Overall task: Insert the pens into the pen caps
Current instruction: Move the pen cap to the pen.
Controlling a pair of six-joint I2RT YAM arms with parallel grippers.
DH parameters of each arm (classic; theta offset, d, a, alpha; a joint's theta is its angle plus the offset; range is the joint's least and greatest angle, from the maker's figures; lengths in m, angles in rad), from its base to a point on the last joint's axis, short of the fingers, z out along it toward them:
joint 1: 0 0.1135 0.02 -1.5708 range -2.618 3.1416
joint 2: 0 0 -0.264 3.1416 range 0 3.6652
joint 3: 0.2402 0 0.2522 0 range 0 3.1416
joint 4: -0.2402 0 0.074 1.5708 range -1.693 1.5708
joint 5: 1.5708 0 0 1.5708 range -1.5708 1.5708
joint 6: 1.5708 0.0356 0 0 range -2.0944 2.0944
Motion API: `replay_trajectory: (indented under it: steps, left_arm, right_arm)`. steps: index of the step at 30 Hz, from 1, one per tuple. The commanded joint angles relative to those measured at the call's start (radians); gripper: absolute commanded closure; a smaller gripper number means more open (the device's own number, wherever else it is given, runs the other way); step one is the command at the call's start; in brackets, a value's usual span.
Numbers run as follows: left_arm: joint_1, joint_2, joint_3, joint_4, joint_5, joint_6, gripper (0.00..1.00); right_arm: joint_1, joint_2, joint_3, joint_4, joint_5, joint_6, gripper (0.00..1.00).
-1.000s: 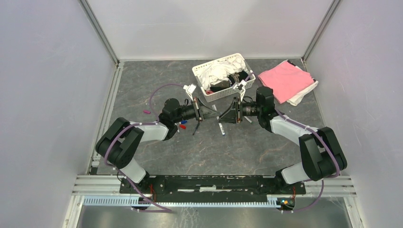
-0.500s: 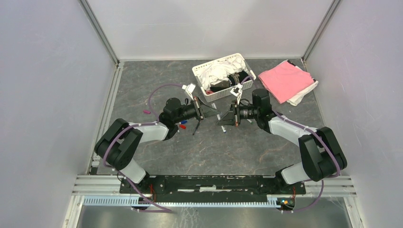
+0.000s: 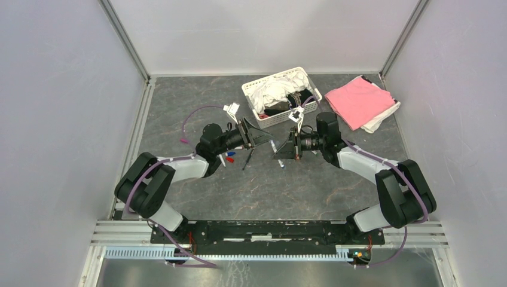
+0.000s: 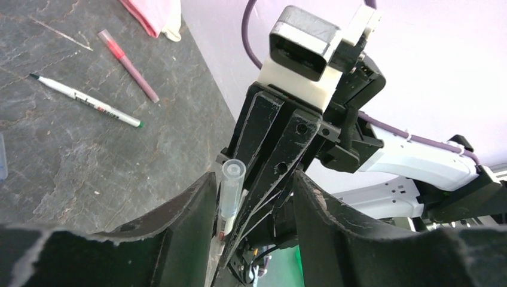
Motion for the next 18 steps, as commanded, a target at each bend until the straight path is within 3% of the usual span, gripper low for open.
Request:
replay_trajectory:
  steps: [1, 5, 7, 14, 18]
  left_arm:
    - [0.006, 0.030, -0.004, 0.150, -0.008, -0.090, 0.49]
    - [0.005, 0.050, 0.010, 0.153, 0.006, -0.103, 0.84]
    - [0.006, 0.053, 0.011, 0.150, 0.003, -0.105, 0.94]
    - [0.072, -0.054, 0.032, -0.060, -0.155, -0.001, 0.98]
    - [0.127, -0.088, 0.122, -0.246, -0.143, 0.113, 0.98]
  right_arm:
    - [0.002, -0.027, 0.004, 0.045, -0.027, -0.022, 1.00]
    - [0.003, -0.031, 0.000, 0.044, -0.024, -0.021, 1.00]
    - [0.002, -0.031, -0.004, 0.042, -0.021, -0.025, 1.00]
    - [0.003, -0.070, -0.068, 0.012, -0.014, -0.075, 1.00]
    - [0.003, -0.105, -0.101, -0.039, -0.005, -0.132, 1.00]
